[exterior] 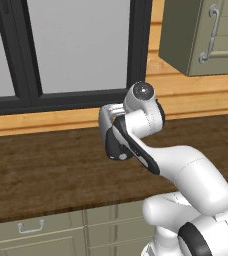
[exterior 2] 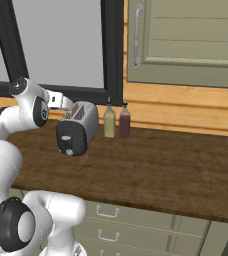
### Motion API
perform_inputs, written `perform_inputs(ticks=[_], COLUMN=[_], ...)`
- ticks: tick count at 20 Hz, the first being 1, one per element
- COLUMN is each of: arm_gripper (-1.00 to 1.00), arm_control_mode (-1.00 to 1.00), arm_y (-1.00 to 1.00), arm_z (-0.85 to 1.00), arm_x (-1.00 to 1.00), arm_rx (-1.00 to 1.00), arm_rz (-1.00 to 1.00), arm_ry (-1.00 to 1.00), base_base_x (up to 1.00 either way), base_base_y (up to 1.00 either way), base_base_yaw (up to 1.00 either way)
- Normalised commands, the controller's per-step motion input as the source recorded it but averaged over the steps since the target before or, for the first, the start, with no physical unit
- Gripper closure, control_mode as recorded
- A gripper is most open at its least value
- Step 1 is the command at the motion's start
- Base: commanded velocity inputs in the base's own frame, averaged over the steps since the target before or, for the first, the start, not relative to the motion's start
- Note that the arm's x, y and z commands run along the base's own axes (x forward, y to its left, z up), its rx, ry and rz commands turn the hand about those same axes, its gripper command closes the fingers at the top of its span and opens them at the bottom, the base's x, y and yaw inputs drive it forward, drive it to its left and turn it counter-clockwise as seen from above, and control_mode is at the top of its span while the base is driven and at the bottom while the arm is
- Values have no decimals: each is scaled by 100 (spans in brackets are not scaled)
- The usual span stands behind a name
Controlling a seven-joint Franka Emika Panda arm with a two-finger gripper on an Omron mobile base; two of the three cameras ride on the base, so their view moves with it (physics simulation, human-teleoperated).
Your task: Start the toaster. Once the lever pops up, take the bread to the plate on the dining counter.
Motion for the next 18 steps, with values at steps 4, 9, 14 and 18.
perform_inputs(ticks=[4,9,14,18], arm_gripper=[-100,-100,-100,-100], arm_control_mode=[-100,-100,-100,-100], arm_y=[0,0,0,0], arm_z=[0,-1,-1,0], arm_x=[0,0,28,37], arm_rx=[0,0,0,0], arm_rz=[0,0,0,-1], arm_ry=[0,0,7,12], base_base_x=[0,0,0,0], base_base_y=[0,0,0,0], base_base_yaw=[0,0,0,0])
